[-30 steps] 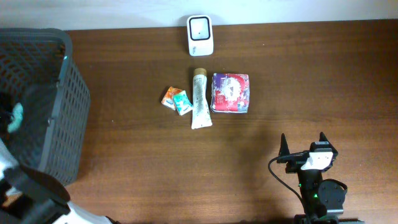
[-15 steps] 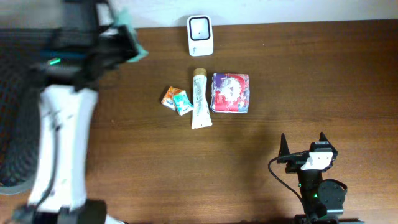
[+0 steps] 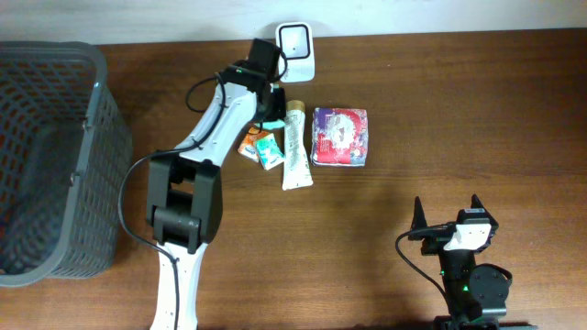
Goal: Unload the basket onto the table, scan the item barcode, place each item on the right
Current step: 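Place the tissue pack beside the other packets with the left gripper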
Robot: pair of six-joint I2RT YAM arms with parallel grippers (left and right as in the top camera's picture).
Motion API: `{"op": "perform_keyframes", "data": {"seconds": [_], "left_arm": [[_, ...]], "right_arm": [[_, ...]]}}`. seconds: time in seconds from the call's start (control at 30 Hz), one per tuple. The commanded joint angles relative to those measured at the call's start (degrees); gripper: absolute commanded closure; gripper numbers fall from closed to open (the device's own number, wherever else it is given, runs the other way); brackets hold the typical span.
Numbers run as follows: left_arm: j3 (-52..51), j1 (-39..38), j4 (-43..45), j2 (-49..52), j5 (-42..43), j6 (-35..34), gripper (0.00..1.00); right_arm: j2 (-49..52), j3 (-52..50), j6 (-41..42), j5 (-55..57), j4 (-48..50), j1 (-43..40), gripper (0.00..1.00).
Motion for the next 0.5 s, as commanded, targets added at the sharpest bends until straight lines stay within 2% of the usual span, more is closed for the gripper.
{"op": "perform_keyframes", "data": {"seconds": [0.0, 0.13, 0.23, 0.27, 0.3, 0.33, 0.37, 0.4, 0.47], "left_arm": [[0.13, -1.99, -3.85, 0.55, -0.2, 1.03, 0.76], [0.13, -2.32, -11.72, 0.55, -5.31, 0.98, 0.73], [0.48, -1.92, -17.2, 0.39, -5.6, 0.98, 0.64], [1.14, -1.68, -18.91, 0.31, -5.62, 0.98, 0.57], [2.6, -1.44, -20.52, 0.24, -5.6, 1.01, 0.33], [4.33, -1.2, -21.94, 0.15, -5.6, 1.01, 0.25], [7.37, -0.9, -23.87, 0.04, -5.57, 1.01, 0.07], [10.14, -0.81, -25.66, 0.0, -5.57, 1.01, 0.01], [19.41, -0.81, -31.5, -0.04, -5.57, 1.01, 0.01]], "right_arm": [[-0.33, -0.48, -0.37, 0.35, -0.2, 0.31, 0.01], [-0.33, -0.48, -0.37, 0.35, -0.17, 0.31, 0.01], [-0.33, -0.48, -0.37, 0.35, -0.17, 0.31, 0.01], [-0.33, -0.48, -0.37, 0.35, -0.17, 0.31, 0.01], [-0.33, -0.48, -0.37, 0.35, -0.17, 0.31, 0.01], [-0.33, -0.48, -0.37, 0.35, -0.17, 0.31, 0.01], [-0.33, -0.48, -0.37, 0.35, -0.17, 0.31, 0.01], [-0.33, -0.48, -0.37, 0.35, -0.17, 0.31, 0.01], [-0.33, -0.48, -0.37, 0.35, -0.17, 0.31, 0.01]]}}
